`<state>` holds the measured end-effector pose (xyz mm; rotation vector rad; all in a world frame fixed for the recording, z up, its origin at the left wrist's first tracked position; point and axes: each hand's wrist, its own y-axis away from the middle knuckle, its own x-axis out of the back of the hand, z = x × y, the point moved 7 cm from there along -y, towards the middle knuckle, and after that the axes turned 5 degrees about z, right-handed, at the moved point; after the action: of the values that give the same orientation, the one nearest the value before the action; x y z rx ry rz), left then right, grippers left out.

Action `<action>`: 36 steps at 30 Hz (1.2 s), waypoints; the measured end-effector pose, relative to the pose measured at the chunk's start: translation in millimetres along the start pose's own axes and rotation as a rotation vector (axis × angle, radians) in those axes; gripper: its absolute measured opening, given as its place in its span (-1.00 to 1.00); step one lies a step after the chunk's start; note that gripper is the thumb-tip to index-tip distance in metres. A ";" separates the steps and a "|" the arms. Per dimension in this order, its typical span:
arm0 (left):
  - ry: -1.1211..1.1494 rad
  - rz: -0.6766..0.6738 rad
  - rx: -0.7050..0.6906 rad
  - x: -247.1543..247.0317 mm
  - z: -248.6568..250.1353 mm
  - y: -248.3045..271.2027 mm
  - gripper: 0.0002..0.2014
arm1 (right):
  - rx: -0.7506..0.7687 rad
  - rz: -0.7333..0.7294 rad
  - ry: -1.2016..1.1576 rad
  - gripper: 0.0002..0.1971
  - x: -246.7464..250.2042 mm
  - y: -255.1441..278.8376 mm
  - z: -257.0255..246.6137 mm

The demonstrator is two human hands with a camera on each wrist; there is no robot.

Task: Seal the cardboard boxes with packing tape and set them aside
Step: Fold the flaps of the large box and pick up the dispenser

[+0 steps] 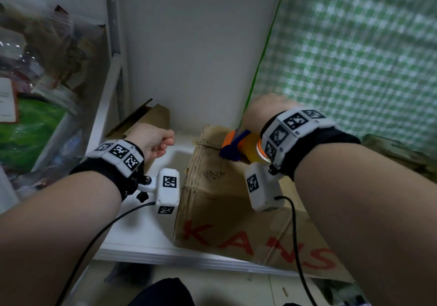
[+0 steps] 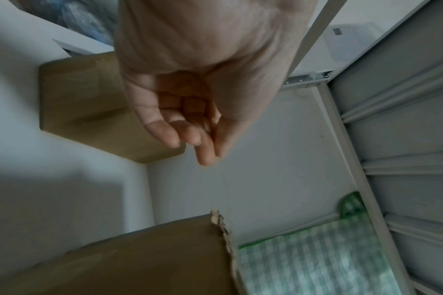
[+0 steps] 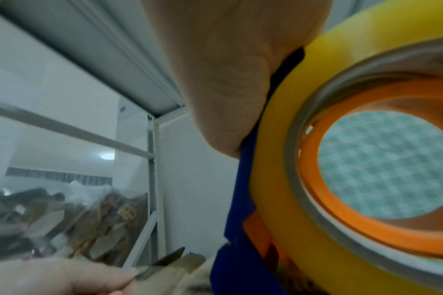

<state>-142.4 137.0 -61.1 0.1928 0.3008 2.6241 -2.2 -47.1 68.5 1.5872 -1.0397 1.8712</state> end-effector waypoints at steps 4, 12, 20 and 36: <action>-0.064 -0.040 -0.048 -1.3 -6.7 -1.1 -0.81 | -0.104 -0.146 0.385 -0.45 -13.8 -0.8 -13.6; -0.091 -0.063 -0.069 -5.2 -24.3 -6.9 -0.90 | 0.084 -0.263 0.696 -0.50 -37.2 3.3 -41.2; -0.015 -0.161 -0.075 -14.5 -43.0 -8.9 -0.82 | 0.389 -0.498 0.439 -0.52 -51.3 30.9 -92.4; -0.035 -0.391 0.034 -25.6 -63.7 -15.3 -0.87 | 0.370 -0.573 0.507 -0.40 -59.0 39.5 -109.9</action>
<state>-125.2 126.3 -128.5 0.1717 0.3338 2.2282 -86.6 23.0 -2.9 1.2868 -0.0103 1.9439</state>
